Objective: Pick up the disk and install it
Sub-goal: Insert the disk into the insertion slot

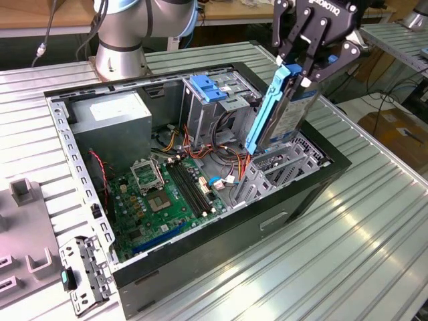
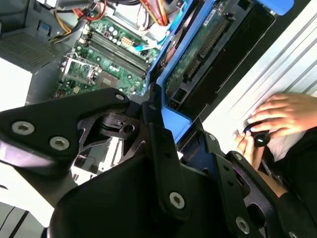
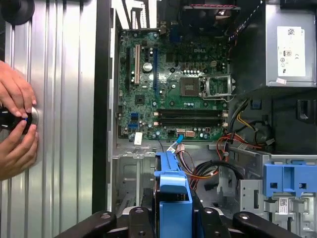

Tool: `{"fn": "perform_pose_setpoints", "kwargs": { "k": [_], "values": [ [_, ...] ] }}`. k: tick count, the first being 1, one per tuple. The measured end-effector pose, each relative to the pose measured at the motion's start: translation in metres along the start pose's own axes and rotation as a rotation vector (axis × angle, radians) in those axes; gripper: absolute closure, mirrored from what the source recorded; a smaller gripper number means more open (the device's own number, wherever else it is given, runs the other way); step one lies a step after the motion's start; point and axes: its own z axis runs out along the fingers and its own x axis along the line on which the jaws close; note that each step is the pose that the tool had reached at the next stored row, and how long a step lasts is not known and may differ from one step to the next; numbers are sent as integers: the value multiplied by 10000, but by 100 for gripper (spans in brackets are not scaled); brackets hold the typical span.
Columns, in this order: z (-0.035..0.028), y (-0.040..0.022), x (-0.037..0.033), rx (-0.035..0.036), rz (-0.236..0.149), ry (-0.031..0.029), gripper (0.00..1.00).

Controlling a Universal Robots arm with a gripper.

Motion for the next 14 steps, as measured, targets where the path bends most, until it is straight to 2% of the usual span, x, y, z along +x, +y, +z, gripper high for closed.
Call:
{"fn": "perform_pose_setpoints", "kwargs": {
  "k": [3, 8, 11, 14],
  "values": [
    [7, -90, 70, 0, 0, 3, 63],
    [65, -97, 125, 2, 110, 12, 63],
    [122, -109, 132, 2, 234, 12, 63],
    [146, -113, 144, 0, 296, 20, 63]
  ]
}}
